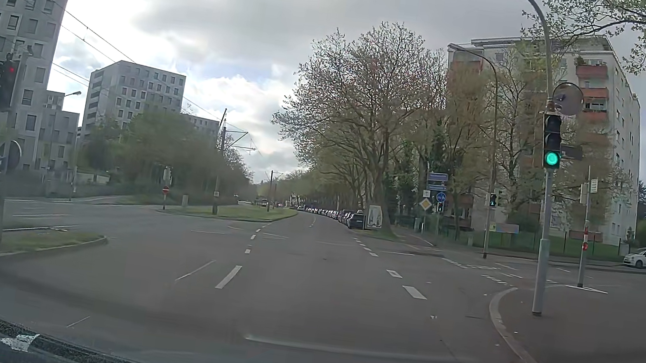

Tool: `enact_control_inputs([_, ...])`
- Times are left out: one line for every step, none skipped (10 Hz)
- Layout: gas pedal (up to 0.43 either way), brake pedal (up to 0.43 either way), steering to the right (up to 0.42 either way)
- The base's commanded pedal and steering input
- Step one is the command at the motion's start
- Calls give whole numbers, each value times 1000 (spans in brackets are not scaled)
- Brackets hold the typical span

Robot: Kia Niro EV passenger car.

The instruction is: Follow the waypoints while adhering to traffic rules and regulations

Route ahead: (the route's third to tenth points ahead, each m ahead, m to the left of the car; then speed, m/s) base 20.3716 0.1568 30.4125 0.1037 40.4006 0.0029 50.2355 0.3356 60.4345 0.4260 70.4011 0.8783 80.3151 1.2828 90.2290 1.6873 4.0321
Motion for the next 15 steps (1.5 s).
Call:
enact_control_inputs([240,0,0])
enact_control_inputs([240,0,0])
enact_control_inputs([240,0,0])
enact_control_inputs([240,0,0])
enact_control_inputs([240,0,0])
enact_control_inputs([240,0,0])
enact_control_inputs([240,0,0])
enact_control_inputs([240,0,1])
enact_control_inputs([240,0,2])
enact_control_inputs([240,0,2])
enact_control_inputs([240,0,2])
enact_control_inputs([228,0,2])
enact_control_inputs([209,0,2])
enact_control_inputs([209,0,2])
enact_control_inputs([209,0,0])
